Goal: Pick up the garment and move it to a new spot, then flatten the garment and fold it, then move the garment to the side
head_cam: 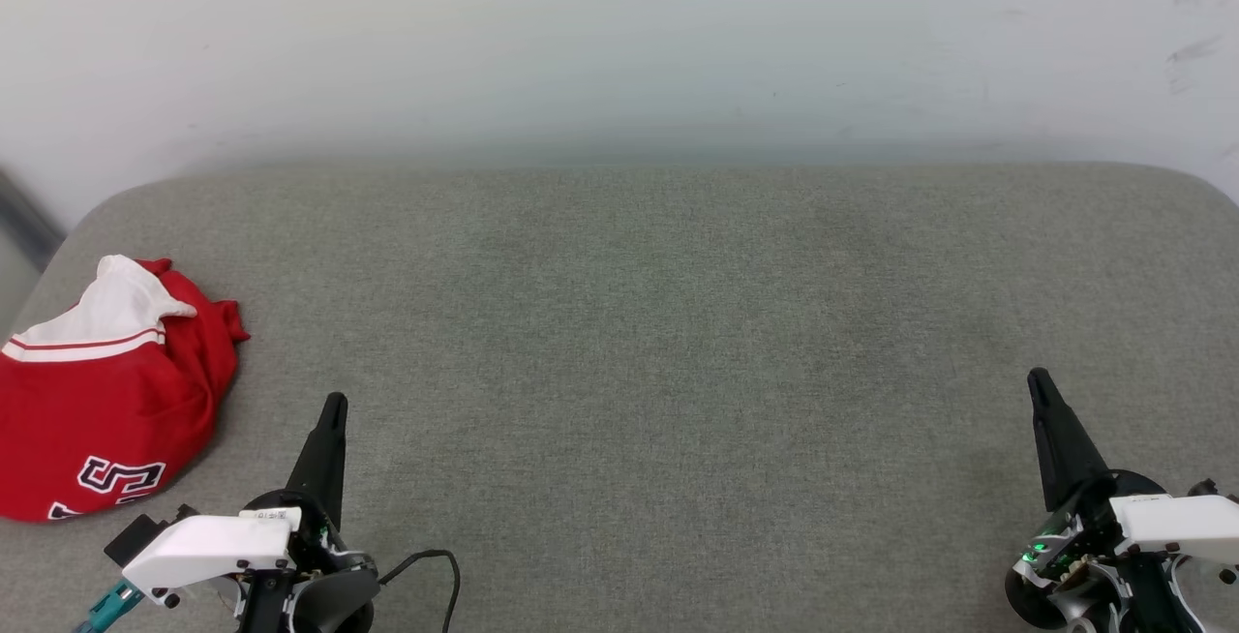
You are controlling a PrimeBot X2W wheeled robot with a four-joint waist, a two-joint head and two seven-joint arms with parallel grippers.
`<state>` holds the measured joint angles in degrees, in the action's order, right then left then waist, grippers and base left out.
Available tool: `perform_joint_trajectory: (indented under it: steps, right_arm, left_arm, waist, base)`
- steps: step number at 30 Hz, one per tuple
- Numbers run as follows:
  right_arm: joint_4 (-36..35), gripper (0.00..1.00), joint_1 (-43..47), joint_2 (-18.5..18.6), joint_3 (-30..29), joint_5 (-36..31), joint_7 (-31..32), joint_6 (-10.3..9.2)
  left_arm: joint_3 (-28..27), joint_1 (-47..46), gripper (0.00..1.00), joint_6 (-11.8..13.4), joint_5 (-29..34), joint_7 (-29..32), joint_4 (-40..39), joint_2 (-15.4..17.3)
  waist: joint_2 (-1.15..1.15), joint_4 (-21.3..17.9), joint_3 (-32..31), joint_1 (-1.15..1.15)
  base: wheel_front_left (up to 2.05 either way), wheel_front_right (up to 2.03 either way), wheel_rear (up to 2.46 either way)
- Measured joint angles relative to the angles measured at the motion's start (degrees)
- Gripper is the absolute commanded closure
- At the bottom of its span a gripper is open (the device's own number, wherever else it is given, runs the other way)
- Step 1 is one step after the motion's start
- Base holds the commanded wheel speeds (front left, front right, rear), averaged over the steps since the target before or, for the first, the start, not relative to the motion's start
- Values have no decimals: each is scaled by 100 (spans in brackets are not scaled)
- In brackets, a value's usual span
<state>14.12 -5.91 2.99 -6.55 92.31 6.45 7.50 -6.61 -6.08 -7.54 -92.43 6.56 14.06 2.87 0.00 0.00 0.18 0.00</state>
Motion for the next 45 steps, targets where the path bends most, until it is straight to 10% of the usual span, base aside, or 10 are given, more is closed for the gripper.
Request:
perform_joint_trajectory:
  steps: [26,27,45]
  right_arm:
    - [0,100,0,-1,0,0,0,0]
    - [33,0,23,-1,3,-1,-1,0]
    - [-143,0,231,10,208,-205,-396,-1]
  left_arm:
    - [0,0,100,0,0,0,0,0]
    - [7,15,0,0,-1,-1,35,-2]
    - [483,143,0,5,214,-432,-146,-16]
  waist:
    - [0,0,0,0]
    - [0,0,0,0]
    - [0,3,32,0]
  base:
    - [0,0,0]
    - [0,0,0]
    - [0,0,0]
